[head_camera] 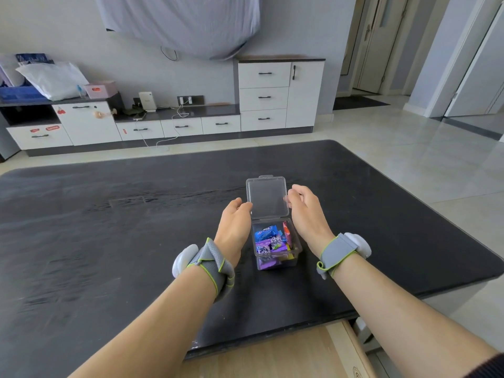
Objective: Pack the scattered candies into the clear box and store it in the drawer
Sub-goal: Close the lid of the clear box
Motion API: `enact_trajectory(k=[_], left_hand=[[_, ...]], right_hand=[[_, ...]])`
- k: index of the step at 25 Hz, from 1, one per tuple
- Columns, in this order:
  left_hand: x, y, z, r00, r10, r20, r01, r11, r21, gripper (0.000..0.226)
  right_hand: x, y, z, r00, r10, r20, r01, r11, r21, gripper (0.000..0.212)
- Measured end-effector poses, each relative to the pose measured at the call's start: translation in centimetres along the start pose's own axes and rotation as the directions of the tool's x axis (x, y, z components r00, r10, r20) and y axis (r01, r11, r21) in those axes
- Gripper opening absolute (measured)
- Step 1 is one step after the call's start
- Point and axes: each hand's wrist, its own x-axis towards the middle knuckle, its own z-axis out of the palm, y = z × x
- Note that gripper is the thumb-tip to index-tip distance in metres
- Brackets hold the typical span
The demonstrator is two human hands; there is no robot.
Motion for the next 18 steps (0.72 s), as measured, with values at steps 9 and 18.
enact_trajectory(k=[9, 18], left_hand=[[-1.8, 1.5, -0.1, 0.997, 0.064, 0.043, -0.061, 0.996, -0.059, 0.032], [-5.2, -0.7, -0.4, 0.995, 0.098, -0.016, -0.098, 0.995, -0.019, 0.044]], right_hand=[[-1.9, -2.1, -1.9, 0.999, -0.030, 0.029, 0.028, 0.997, 0.066, 0.035], [-5.4, -0.1, -3.0, 0.998, 0.031, 0.056, -0.032, 0.999, 0.030, 0.050]])
